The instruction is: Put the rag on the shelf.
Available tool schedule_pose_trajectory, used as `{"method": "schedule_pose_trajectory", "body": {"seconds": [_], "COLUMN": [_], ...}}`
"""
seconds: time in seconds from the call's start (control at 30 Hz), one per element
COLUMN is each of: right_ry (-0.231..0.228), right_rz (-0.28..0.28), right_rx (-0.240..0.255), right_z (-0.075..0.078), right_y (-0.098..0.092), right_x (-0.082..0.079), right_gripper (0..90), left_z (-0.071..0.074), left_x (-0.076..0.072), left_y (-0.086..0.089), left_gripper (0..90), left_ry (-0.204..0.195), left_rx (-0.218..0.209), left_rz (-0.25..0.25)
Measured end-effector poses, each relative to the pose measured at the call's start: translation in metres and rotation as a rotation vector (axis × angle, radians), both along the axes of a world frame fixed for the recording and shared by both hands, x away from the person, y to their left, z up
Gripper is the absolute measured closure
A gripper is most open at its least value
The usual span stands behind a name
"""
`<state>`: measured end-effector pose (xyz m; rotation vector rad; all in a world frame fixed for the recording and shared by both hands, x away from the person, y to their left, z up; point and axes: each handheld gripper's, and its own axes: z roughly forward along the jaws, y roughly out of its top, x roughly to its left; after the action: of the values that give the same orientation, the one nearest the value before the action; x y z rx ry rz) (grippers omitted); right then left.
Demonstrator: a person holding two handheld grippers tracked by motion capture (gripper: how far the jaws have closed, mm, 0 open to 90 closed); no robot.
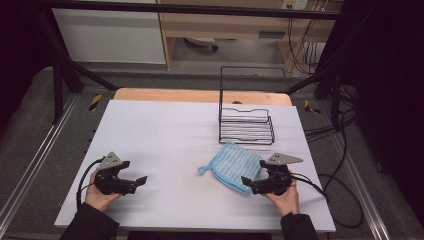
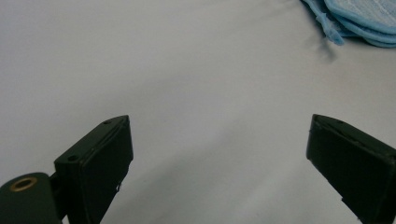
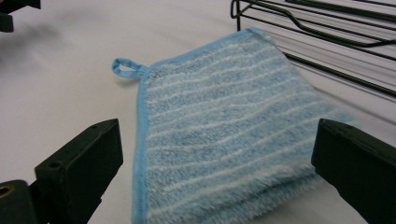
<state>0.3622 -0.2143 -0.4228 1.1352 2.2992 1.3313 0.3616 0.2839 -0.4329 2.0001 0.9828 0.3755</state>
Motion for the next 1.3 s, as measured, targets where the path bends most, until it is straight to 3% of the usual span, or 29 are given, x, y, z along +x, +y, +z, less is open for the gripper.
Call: {"method": "schedule_pose_trajectory", "body": {"seconds": [0.53,0.87,1.07,1.3], "right_ry": [0.008,0.013,0.03,0.006], "right_rz": [0.032,0.1,0.099,0.104], "right_rx": [-0.039,-0.123,-0.161,-0.237], "right_z": [0.005,0.0,-0.011,-0.021], "right_y": [0.046,0.086,0.104,0.12], "right_x": [0.009,0.023,0.033,0.04], "right_gripper": [8.4,29.9,38.1,46.9], "left_z": [0.0,-0.001,-0.001,-0.001], "left_x": [0.0,0.0,0.001,0.001], "left_y": [0.001,0.0,0.0,0.0], "left_gripper": [7.2,7.5,7.6,7.8], "left_ry": [-0.003,0.005,0.008,0.008], "left_rx": [0.008,0.015,0.022,0.023], "left_rz": [0.009,0.005,0.004,0.007]}}
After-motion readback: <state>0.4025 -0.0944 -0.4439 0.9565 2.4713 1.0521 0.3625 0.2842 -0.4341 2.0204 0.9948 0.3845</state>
